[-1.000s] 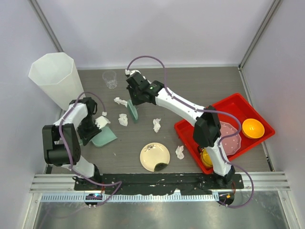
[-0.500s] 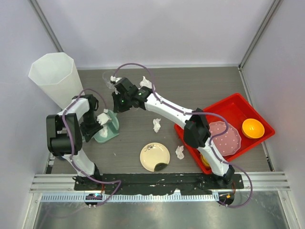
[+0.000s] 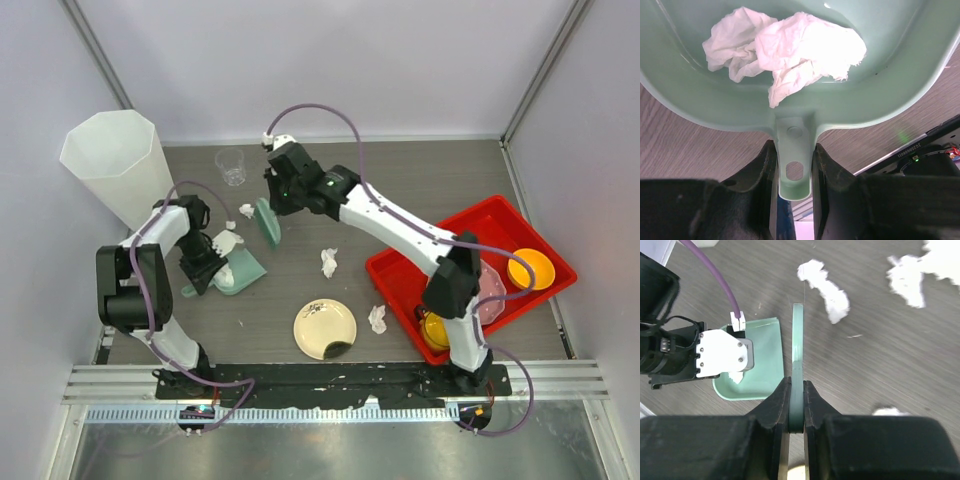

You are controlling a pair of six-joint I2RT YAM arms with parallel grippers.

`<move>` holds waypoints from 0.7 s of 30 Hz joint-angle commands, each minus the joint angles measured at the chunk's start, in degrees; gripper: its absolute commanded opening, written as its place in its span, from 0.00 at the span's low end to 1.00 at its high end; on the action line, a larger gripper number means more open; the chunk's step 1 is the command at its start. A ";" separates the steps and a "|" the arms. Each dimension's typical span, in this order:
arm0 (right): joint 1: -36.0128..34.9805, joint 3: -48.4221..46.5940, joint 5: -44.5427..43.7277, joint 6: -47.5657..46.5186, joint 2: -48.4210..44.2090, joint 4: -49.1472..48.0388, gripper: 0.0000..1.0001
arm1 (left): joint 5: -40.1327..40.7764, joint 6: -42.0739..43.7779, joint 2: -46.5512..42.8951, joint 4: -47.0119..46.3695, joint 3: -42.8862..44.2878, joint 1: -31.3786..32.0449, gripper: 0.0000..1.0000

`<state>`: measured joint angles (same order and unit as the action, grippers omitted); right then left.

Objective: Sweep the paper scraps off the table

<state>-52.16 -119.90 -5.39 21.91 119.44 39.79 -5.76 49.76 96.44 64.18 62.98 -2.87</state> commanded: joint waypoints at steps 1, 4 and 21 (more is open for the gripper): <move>1.09 4.11 -10.60 -4.33 -12.11 3.18 0.01 | -2.41 -1.85 -2.84 -0.11 1.09 4.61 0.00; 4.69 12.28 -13.85 -3.28 -18.70 3.54 0.01 | -1.80 -2.65 -2.58 -1.25 0.92 6.47 0.00; 6.90 25.14 -21.17 1.73 -17.75 9.61 0.01 | 8.39 -7.83 1.47 -4.06 1.97 21.67 0.00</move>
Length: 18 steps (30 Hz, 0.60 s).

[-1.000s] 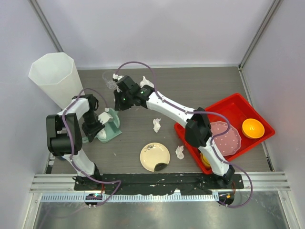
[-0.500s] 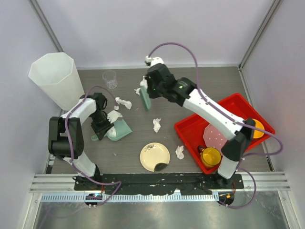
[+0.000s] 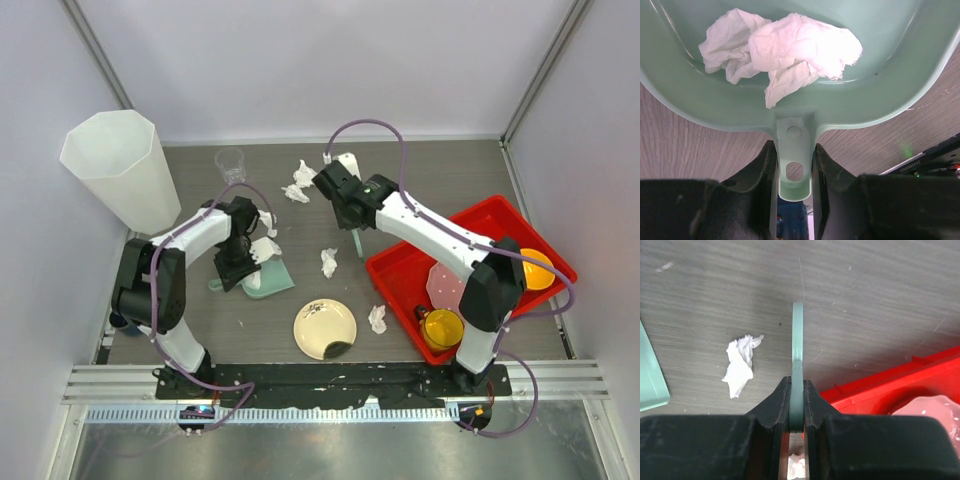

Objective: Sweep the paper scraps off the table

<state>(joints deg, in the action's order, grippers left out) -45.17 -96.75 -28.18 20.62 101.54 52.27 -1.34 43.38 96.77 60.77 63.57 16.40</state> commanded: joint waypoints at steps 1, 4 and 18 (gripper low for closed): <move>-0.18 2.87 3.21 3.63 0.15 -4.09 0.01 | 4.50 -1.36 1.14 -0.66 1.12 2.67 0.00; -0.36 7.79 12.86 6.35 -1.42 -11.12 0.01 | 3.55 -1.45 1.05 -0.22 1.12 3.63 0.00; -2.20 17.31 37.94 24.03 -0.29 -49.55 0.01 | 1.52 -1.89 2.63 0.13 1.12 3.90 0.00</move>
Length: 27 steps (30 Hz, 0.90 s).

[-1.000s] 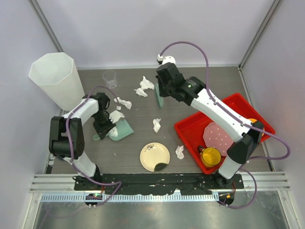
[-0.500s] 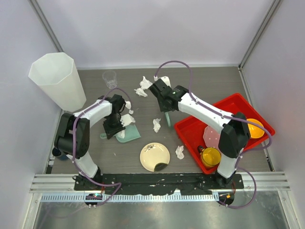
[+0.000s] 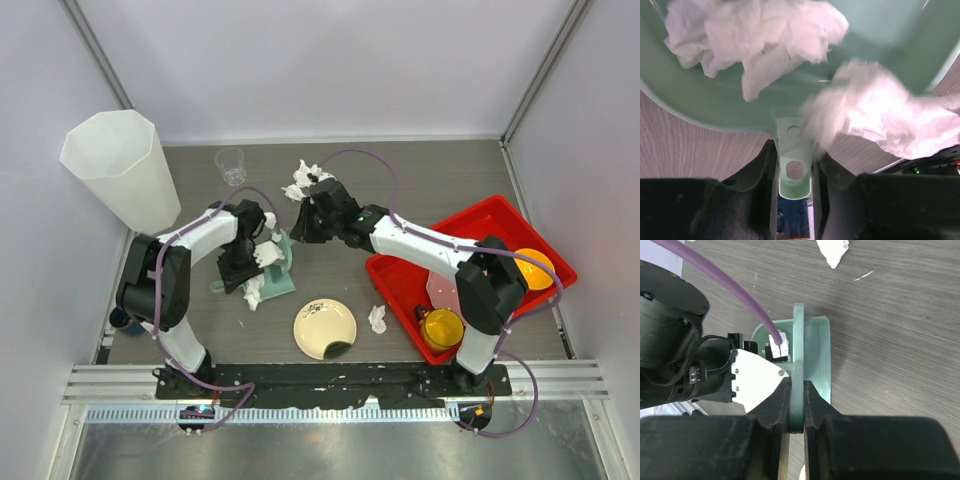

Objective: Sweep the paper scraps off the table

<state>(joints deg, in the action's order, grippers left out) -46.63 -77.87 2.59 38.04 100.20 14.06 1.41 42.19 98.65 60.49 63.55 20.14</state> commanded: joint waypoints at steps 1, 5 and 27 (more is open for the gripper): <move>-0.74 -2.37 6.99 6.17 1.13 -10.73 0.01 | -1.23 -0.80 0.75 0.42 1.31 0.16 0.00; -0.74 -4.05 2.70 1.62 -1.23 -4.51 0.01 | -5.18 -2.11 -1.17 0.33 2.54 -0.89 0.00; 0.57 -6.25 -36.16 -14.66 -27.68 13.18 0.01 | -15.92 -12.12 -9.70 10.79 20.54 -5.72 0.00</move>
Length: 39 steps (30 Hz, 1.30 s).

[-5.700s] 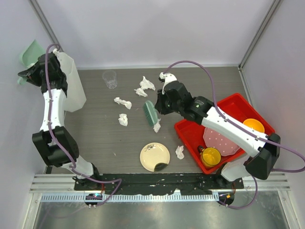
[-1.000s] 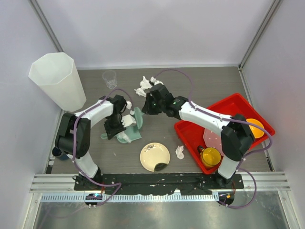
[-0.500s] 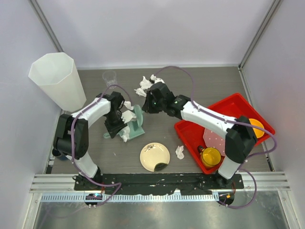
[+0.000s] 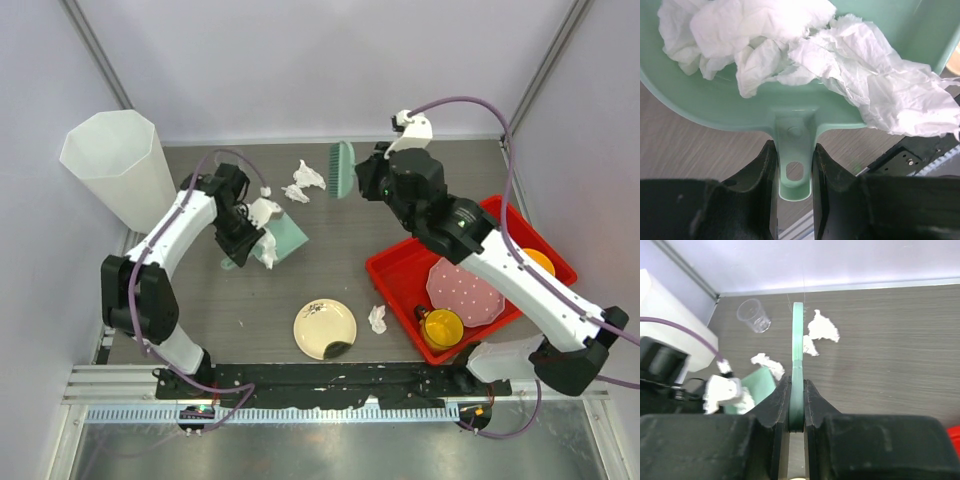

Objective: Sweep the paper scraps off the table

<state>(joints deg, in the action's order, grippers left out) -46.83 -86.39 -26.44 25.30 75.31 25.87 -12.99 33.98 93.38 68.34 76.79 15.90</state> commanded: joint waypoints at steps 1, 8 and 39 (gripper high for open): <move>1.03 2.80 -7.14 -1.75 -3.23 1.73 0.01 | -1.16 -4.44 -4.79 3.03 8.71 -1.92 0.00; 2.35 5.53 -4.51 -1.31 -3.68 2.87 0.01 | -0.54 -9.45 -4.00 5.75 23.12 -10.00 0.00; 2.53 9.13 4.11 -1.92 -0.07 3.40 0.01 | 9.91 -15.08 5.49 0.84 52.76 -38.31 0.00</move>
<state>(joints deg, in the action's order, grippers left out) -44.49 -76.95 -23.09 23.88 75.68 31.55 -6.85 19.57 98.45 73.93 127.59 -21.30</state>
